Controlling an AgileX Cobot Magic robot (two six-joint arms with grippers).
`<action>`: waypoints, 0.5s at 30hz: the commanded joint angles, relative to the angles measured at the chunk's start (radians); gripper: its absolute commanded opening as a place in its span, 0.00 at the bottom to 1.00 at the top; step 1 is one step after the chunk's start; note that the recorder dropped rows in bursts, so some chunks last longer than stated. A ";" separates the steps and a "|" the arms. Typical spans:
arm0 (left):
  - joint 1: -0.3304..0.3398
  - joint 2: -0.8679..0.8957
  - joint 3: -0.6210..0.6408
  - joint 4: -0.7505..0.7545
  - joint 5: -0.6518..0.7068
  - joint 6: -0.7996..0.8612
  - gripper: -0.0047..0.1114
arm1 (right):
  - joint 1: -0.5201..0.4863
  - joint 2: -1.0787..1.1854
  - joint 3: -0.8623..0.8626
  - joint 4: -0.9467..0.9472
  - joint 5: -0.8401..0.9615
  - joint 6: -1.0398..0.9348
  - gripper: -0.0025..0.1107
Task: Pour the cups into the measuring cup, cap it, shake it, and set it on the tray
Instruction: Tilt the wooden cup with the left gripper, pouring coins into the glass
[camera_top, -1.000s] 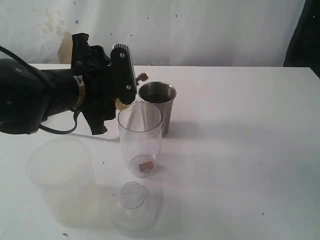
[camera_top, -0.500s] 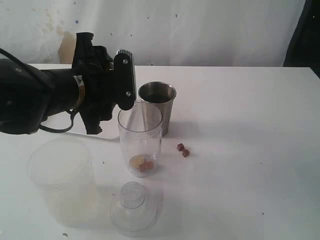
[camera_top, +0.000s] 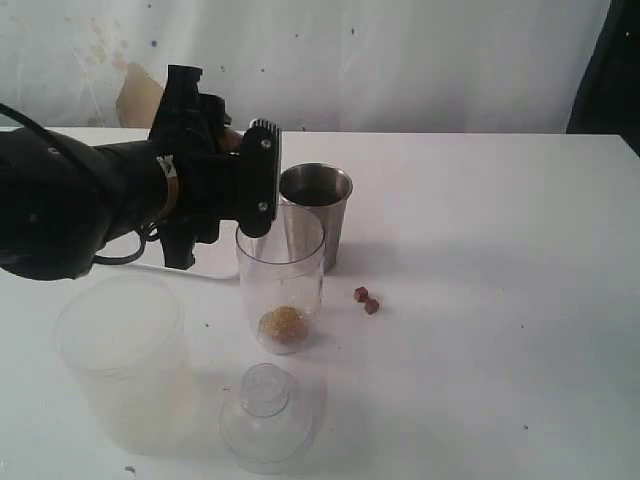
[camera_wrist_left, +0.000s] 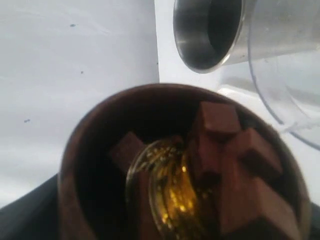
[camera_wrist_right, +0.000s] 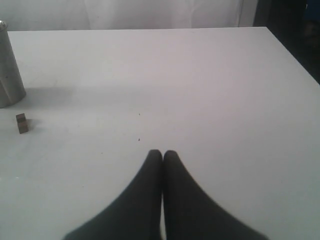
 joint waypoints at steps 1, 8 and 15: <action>-0.015 -0.003 0.001 -0.001 0.020 0.037 0.04 | 0.001 -0.005 0.001 -0.011 -0.005 0.002 0.02; -0.040 -0.003 0.001 -0.001 0.041 0.128 0.04 | 0.001 -0.005 0.001 -0.011 -0.005 0.002 0.02; -0.042 -0.003 0.001 -0.001 0.041 0.130 0.04 | 0.001 -0.005 0.001 -0.011 -0.005 0.002 0.02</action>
